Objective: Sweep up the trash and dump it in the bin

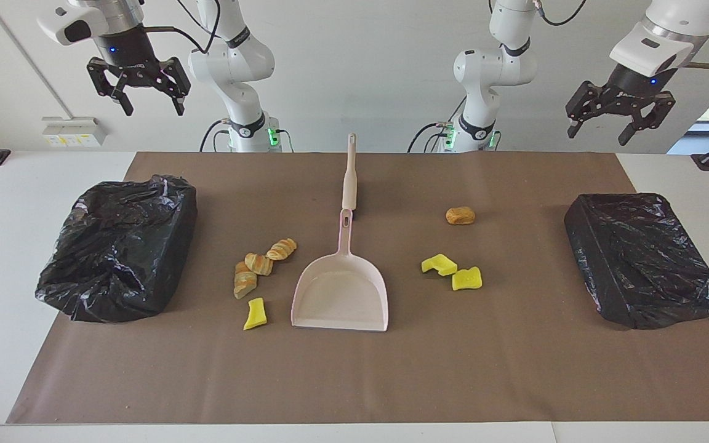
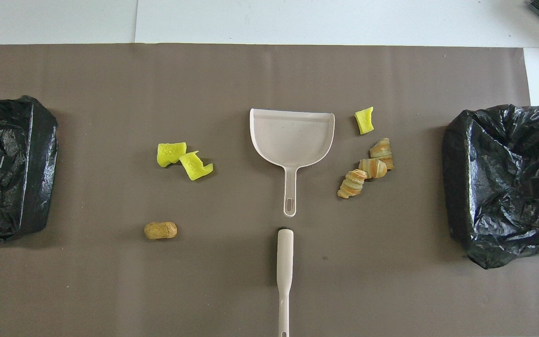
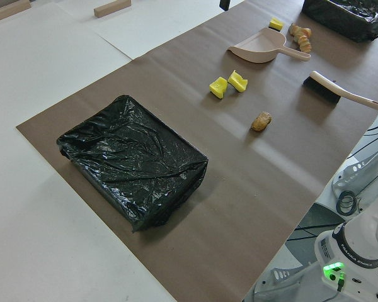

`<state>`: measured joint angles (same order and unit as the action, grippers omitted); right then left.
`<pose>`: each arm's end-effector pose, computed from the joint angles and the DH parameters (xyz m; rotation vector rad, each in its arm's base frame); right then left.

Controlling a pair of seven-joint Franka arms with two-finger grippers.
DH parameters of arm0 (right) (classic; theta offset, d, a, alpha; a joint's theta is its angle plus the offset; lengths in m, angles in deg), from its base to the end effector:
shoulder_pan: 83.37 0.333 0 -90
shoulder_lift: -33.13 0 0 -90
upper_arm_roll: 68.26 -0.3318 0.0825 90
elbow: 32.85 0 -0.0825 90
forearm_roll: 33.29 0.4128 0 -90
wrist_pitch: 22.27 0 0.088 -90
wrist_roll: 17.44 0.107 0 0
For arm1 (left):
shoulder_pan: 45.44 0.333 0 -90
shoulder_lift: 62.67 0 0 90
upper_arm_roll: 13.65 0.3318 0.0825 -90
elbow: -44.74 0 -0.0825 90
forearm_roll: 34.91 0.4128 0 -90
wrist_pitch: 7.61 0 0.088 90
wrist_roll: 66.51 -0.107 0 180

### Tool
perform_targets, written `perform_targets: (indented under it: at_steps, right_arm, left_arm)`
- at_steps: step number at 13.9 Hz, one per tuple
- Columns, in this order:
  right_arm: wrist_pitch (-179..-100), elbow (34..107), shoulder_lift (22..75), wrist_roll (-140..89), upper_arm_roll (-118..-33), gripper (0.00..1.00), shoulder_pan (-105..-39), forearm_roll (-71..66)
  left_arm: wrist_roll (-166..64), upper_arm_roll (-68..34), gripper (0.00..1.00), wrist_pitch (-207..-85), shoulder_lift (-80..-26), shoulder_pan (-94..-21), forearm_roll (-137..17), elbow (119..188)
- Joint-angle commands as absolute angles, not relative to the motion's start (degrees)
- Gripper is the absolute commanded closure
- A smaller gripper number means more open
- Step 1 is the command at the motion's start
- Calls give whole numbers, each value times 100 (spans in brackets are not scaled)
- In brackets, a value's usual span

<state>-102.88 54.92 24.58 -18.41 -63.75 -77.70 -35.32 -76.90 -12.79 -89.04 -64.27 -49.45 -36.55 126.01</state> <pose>0.5131 0.0020 0.7266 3.1178 0.0494 0.0371 0.5547 -0.0338 0.7180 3.0919 -0.3744 0.0506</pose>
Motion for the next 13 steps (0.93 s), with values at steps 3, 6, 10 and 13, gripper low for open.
perform_targets:
  at_steps: [3, 6, 10, 13]
  right_arm:
    - [-10269, 5566, 2346, -1982, -6387, 0, -7818, -3400]
    - [-10234, 5575, 2320, -1938, -6360, 0, -7862, -3400]
    - [-10242, 5557, 2329, -1973, -6352, 0, -7862, -3408]
    - [-10234, 5531, 2329, -1955, -6352, 0, -7862, -3391]
  left_arm:
    - [-7679, -1304, 0, -8786, -6513, -4904, -3570, 12621]
    - [-7697, -1312, 0, -8794, -6513, -4904, -3570, 12621]
    - [-7679, -1321, 0, -8786, -6513, -4913, -3579, 12622]
    - [-7662, -1312, 0, -8733, -6583, -4913, -3579, 12709]
